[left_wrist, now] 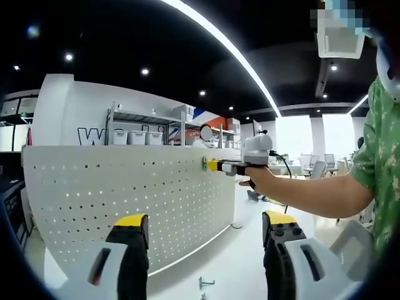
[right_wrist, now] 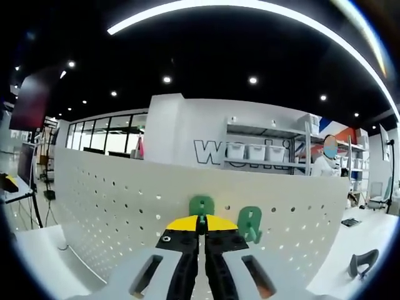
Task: Insert the hook assembly into the mounting plate slot until the hook locks in place.
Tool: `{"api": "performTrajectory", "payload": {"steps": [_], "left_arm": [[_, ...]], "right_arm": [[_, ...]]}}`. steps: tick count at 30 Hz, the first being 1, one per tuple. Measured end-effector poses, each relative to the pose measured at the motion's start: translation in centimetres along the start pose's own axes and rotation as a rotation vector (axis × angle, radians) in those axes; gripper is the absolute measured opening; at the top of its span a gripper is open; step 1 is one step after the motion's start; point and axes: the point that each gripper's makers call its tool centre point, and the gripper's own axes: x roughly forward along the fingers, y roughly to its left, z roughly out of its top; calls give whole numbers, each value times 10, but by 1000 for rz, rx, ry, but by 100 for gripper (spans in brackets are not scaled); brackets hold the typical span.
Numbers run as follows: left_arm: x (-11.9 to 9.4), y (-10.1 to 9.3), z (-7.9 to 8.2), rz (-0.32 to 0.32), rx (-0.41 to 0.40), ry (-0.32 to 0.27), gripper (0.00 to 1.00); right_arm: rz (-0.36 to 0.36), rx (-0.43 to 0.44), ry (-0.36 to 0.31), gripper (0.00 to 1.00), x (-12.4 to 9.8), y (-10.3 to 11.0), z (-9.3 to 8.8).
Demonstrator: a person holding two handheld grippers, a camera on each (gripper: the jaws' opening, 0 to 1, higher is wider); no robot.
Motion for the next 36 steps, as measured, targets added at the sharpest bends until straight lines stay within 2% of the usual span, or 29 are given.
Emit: {"api": "performTrajectory", "payload": {"steps": [9,17,36], "left_arm": [[-1,0,0,0,1,1,76],[1,-4,-1,-9,1,3,76],[0,-4,0,-7,3,5,76]], "right_arm": [[-9,26,-17,0,-7,-2,10],[-13,28,-32,0,-4,-5,20],[-14,47,-5,0,-1,-3,5]]}}
